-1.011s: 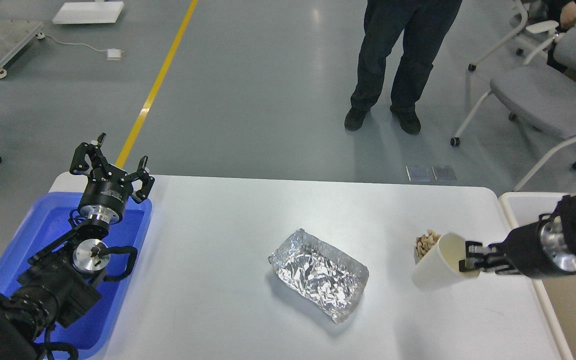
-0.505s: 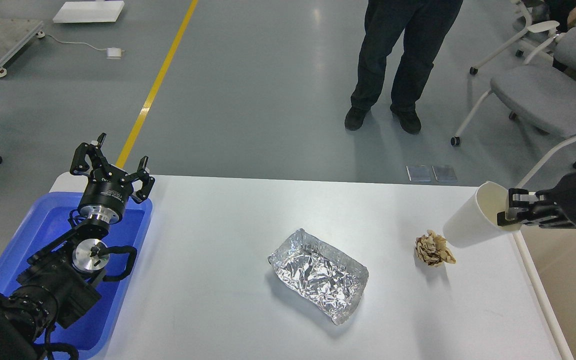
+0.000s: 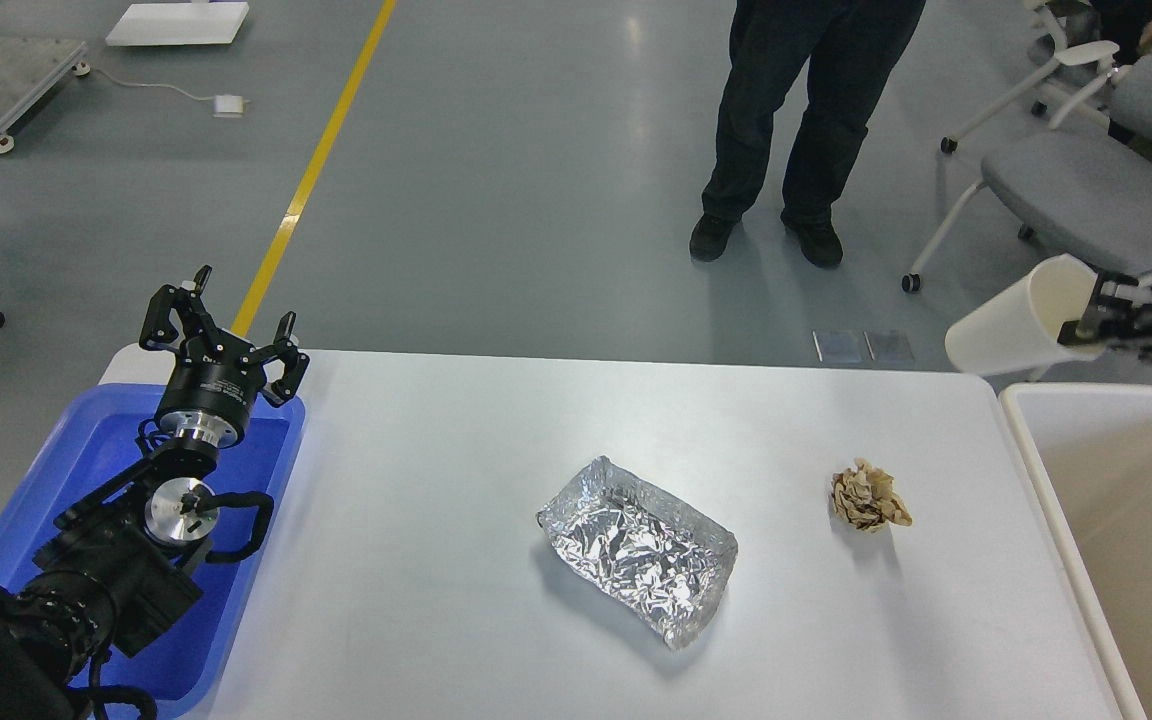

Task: Tidy desktop
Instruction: 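Lift the cup with the right gripper and carry it over the white bin, then release the cup into the white bin with the right gripper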

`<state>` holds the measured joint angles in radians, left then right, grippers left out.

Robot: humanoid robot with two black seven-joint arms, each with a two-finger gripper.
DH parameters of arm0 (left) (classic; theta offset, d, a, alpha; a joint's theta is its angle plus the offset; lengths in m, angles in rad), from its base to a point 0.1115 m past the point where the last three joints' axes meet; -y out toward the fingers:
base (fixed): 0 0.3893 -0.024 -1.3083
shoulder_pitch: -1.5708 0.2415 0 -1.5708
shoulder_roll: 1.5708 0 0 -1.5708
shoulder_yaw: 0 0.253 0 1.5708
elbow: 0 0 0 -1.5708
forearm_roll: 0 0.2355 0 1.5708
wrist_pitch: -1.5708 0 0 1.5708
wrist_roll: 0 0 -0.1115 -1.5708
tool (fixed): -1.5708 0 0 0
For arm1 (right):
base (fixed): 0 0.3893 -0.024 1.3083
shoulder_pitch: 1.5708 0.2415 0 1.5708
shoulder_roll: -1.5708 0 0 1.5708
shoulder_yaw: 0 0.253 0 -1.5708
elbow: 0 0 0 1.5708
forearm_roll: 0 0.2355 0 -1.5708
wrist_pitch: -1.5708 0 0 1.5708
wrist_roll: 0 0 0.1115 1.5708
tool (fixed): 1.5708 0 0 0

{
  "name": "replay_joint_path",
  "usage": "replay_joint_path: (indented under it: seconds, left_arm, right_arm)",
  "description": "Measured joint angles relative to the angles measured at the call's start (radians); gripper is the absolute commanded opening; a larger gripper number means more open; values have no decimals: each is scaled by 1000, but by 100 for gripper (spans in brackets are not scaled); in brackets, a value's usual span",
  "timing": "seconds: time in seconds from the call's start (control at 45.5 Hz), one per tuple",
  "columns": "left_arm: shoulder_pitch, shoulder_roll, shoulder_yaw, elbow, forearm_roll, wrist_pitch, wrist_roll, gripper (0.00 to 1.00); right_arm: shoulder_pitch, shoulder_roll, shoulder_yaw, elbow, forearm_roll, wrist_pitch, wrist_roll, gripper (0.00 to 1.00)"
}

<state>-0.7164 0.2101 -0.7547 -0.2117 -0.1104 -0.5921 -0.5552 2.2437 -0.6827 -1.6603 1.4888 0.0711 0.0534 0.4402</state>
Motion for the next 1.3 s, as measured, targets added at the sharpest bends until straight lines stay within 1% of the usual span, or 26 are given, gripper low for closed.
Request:
replay_joint_path:
  seconds: [0.132, 0.242, 0.352, 0.44, 0.615, 0.703, 0.769, 0.857, 0.989, 1.055, 1.121, 1.143, 1.187, 1.209, 1.253, 1.275, 1.297]
  left_arm:
    - [0, 0, 0, 0, 0, 0, 0, 100]
    - [0, 0, 0, 0, 0, 0, -1, 100]
    - [0, 0, 0, 0, 0, 0, 0, 100]
    - [0, 0, 0, 0, 0, 0, 0, 100]
    - [0, 0, 0, 0, 0, 1, 1, 100]
    - [0, 0, 0, 0, 0, 1, 1, 100]
    - [0, 0, 0, 0, 0, 1, 1, 100]
    - [0, 0, 0, 0, 0, 1, 0, 100]
    - [0, 0, 0, 0, 0, 1, 0, 100]
    - [0, 0, 0, 0, 0, 1, 0, 100]
    - [0, 0, 0, 0, 0, 1, 0, 100]
    - [0, 0, 0, 0, 0, 1, 0, 100]
    - [0, 0, 0, 0, 0, 2, 0, 100]
    - [0, 0, 0, 0, 0, 2, 0, 100]
    - [0, 0, 0, 0, 0, 2, 0, 100]
    - [0, 0, 0, 0, 0, 2, 0, 100]
    - [0, 0, 0, 0, 0, 2, 0, 100]
  right_arm:
    - [-113, -87, 115, -63, 91, -93, -2, 0]
    - [-238, -172, 265, -125, 142, -169, -8, 0]
    - [-399, -252, 466, -201, 179, -245, -22, 0]
    - [-538, -290, 630, -265, 203, -287, -30, 0]
    - [-832, -322, 967, -407, 229, -334, -56, 0]
    - [-974, -311, 1139, -492, 237, -347, -73, 0]
    - [-1054, -295, 1234, -550, 242, -353, -86, 0]
    - [-1160, -262, 1368, -642, 247, -359, -115, 0]
    - [-1268, -206, 1516, -765, 251, -363, -160, 0]
    - [-1317, -172, 1586, -832, 252, -363, -193, 0]
    - [-1361, -139, 1646, -899, 253, -361, -235, 0]
    - [-1378, -124, 1668, -928, 253, -360, -257, 0]
    - [-1399, -104, 1693, -967, 253, -359, -285, 0]
    - [-1413, -88, 1710, -996, 253, -356, -310, 0]
    - [-1431, -66, 1729, -1035, 253, -351, -341, 0]
    - [-1443, -51, 1741, -1063, 253, -344, -365, 0]
    - [-1450, -42, 1749, -1081, 253, -339, -378, 0]
